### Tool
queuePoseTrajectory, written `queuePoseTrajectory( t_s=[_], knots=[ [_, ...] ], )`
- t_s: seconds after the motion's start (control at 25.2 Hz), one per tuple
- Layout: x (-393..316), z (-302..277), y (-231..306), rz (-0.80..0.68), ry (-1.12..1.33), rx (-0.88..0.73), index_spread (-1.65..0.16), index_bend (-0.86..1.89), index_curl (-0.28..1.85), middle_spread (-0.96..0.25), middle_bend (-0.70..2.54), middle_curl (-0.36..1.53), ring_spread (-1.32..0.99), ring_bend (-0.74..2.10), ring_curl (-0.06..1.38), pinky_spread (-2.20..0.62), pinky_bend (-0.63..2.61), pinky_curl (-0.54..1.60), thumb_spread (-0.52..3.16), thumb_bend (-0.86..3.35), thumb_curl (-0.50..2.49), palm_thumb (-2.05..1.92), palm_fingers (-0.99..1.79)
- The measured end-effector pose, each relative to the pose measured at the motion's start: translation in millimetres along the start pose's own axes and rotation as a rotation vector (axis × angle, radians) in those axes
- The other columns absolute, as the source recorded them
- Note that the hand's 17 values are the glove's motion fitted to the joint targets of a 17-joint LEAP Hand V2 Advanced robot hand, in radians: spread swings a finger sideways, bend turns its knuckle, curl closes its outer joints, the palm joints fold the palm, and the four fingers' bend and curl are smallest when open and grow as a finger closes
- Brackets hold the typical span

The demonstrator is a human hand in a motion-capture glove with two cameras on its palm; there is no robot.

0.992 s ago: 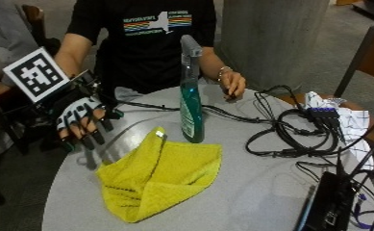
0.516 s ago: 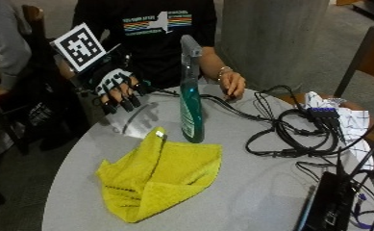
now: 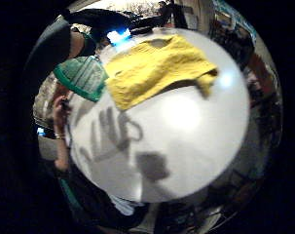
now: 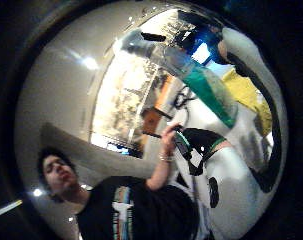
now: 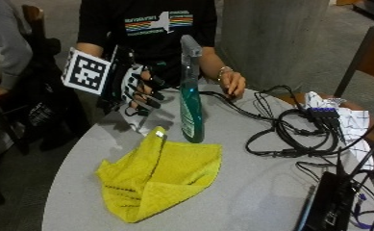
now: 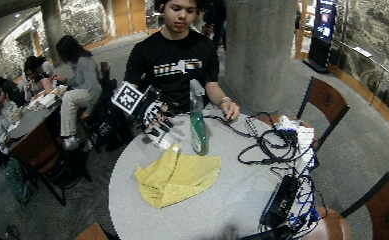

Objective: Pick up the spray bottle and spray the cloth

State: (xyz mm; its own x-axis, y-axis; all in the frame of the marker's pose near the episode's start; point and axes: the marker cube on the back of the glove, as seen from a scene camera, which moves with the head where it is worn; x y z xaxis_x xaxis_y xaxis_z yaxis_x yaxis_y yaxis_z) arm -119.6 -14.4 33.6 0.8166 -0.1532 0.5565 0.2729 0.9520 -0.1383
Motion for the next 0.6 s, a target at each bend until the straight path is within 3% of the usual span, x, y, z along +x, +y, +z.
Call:
queuePoseTrajectory(
  t_s=[0.2,0.6],
  knots=[
    [-2,14,-13,0.061,-0.237,0.070,-0.29,0.05,0.25,0.01,0.24,0.38,0.00,0.32,0.34,0.23,0.31,0.35,1.04,-0.02,0.35,0.75,0.70],
    [-7,41,-46,0.072,-0.248,0.060,-0.32,0.05,0.19,0.04,0.24,0.39,0.03,0.36,0.35,0.24,0.43,0.38,1.00,-0.02,0.36,0.80,0.58]
  ],
)
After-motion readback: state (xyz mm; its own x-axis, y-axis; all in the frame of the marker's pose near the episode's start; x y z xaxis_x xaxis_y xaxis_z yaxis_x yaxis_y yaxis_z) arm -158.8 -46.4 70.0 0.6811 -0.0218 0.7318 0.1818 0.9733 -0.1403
